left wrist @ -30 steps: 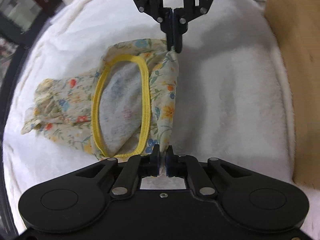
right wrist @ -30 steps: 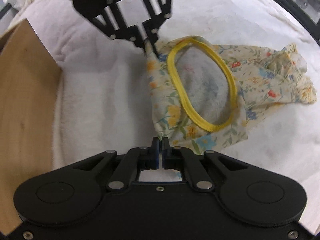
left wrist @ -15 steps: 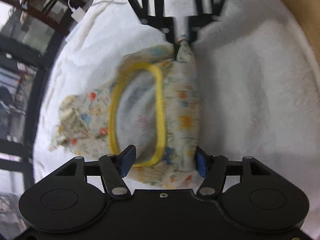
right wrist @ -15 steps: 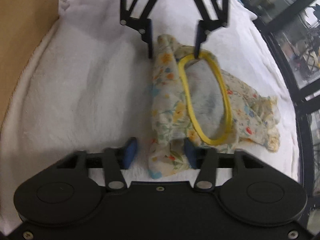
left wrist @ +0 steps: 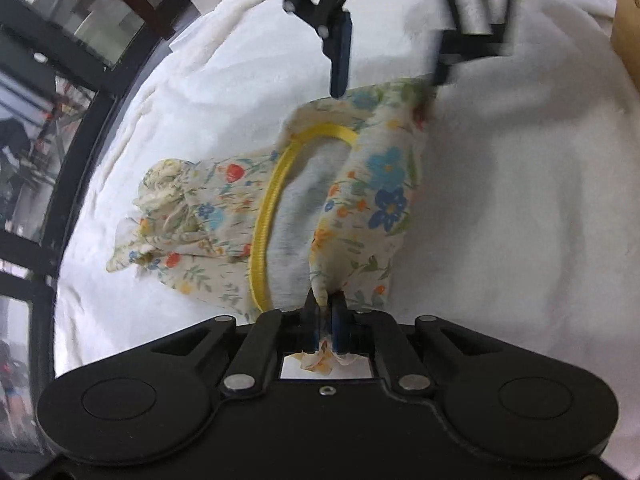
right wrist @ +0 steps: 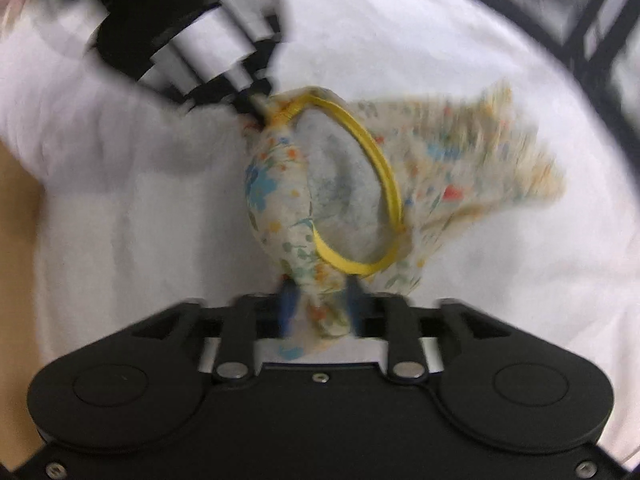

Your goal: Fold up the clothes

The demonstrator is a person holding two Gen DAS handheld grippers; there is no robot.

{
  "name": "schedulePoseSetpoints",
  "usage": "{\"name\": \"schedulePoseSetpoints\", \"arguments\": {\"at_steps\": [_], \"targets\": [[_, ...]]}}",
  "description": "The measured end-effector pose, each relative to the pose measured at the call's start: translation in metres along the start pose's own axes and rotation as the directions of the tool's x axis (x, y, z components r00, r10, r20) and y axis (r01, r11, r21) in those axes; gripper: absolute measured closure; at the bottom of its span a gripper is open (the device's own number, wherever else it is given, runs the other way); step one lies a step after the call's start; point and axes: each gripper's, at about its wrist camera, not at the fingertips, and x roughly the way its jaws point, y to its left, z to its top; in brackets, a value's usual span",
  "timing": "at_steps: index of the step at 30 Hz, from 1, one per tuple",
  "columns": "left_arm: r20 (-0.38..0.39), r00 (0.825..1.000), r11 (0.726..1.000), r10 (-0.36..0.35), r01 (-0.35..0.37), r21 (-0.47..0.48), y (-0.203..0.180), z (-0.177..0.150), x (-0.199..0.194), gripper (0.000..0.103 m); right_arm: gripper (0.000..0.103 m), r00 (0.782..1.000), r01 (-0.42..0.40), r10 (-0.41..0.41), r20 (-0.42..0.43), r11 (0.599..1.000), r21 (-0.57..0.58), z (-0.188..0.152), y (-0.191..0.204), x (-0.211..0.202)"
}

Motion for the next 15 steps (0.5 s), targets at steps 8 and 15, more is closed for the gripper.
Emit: {"name": "schedulePoseSetpoints", "arguments": {"at_steps": [8, 15], "targets": [[0.004, 0.999, 0.999, -0.043, 0.043, 0.014, -0.006, -0.004, -0.01, 0.102, 0.101, 0.999, 0.034, -0.037, -0.023, 0.993, -0.117, -0.003, 0.026, 0.017], [0.015, 0.986, 0.986, -0.168, 0.168, 0.0, -0.032, -0.008, -0.025, 0.102, 0.101, 0.99, -0.141, 0.14, -0.027, 0.989, -0.048, -0.008, 0.028, -0.002]]}}
